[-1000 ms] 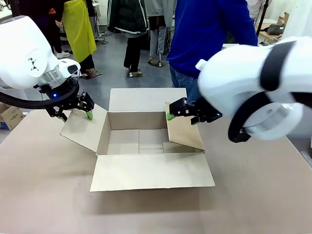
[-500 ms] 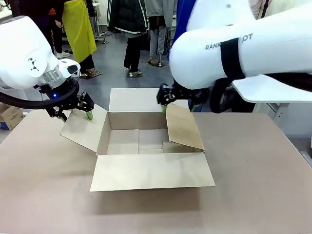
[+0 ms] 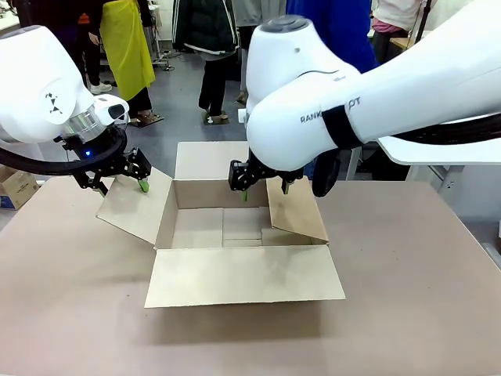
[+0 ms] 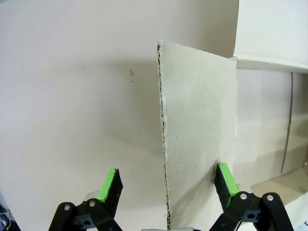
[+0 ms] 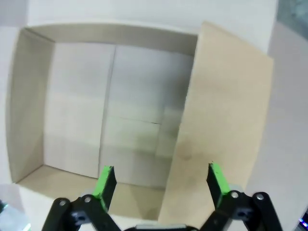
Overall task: Pack the gift set into the box.
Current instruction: Place both hands on the side flaps of the Package Box and spread them outward, then lift both hands away from the flaps of the Package Box.
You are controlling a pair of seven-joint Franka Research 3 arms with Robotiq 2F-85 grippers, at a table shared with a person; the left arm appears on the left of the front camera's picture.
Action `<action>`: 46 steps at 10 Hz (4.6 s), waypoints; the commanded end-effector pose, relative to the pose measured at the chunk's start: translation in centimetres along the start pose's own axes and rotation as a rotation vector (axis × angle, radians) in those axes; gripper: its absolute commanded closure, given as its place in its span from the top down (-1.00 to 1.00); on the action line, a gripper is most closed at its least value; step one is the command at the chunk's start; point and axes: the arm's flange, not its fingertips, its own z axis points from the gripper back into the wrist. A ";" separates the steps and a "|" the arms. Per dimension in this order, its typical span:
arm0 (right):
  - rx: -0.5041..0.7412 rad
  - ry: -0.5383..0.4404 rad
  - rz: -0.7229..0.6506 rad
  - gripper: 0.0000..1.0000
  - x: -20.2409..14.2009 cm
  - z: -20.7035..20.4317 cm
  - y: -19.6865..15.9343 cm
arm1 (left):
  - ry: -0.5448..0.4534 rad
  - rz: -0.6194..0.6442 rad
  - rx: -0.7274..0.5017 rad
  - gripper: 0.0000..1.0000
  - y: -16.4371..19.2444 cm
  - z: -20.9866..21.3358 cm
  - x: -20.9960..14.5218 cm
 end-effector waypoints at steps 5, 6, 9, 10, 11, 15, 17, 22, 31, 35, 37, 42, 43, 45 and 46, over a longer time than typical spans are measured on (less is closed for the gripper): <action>-0.445 -0.054 -0.082 1.00 1.9 -2.7 2.7 | -0.006 0.011 0.016 1.00 -0.1 0.1 0.0; -0.486 -0.060 -0.086 1.00 2.0 -2.8 2.5 | -0.006 0.011 0.016 1.00 -0.1 0.1 0.0; -0.531 -0.055 -0.107 1.00 1.8 -2.5 1.3 | -0.006 0.011 0.016 1.00 -0.1 0.1 0.0; -0.517 -0.068 -0.127 1.00 1.7 -1.9 0.6 | -0.006 0.011 0.016 1.00 -0.1 0.1 0.0; -0.512 -0.091 -0.155 1.00 1.4 -0.8 -0.4 | -0.006 0.011 0.016 1.00 -0.1 0.1 0.0; -0.437 -0.105 -0.259 1.00 -0.4 2.5 -6.9 | -0.006 0.011 0.016 1.00 -0.1 0.1 0.0; -0.337 -0.126 -0.332 1.00 -2.4 3.1 -11.4 | -0.006 0.011 0.016 1.00 -0.1 0.1 0.0; -0.296 -0.140 -0.406 1.00 -2.4 3.0 -13.6 | -0.006 0.011 0.016 1.00 -0.1 0.1 0.0; -0.296 -0.140 -0.406 1.00 -2.4 3.0 -13.6 | -0.006 0.011 0.016 1.00 -0.1 0.1 0.0; -0.296 -0.140 -0.406 1.00 -2.4 3.0 -13.6 | -0.006 0.011 0.016 1.00 -0.1 0.1 0.0; -0.296 -0.140 -0.406 1.00 -2.4 3.0 -13.6 | -0.006 0.011 0.016 1.00 -0.1 0.1 0.0; -0.296 -0.140 -0.406 1.00 -2.4 3.0 -13.6 | -0.006 0.011 0.016 1.00 -0.1 0.1 0.0; -0.296 -0.140 -0.406 1.00 -2.4 3.0 -13.6 | -0.006 0.011 0.016 1.00 -0.1 0.1 0.0; -0.296 -0.140 -0.406 1.00 -2.4 3.0 -13.6 | -0.006 0.011 0.016 1.00 -0.1 0.1 0.0; -0.296 -0.140 -0.406 1.00 -2.4 3.0 -13.6 | -0.006 0.011 0.016 1.00 -0.1 0.1 0.0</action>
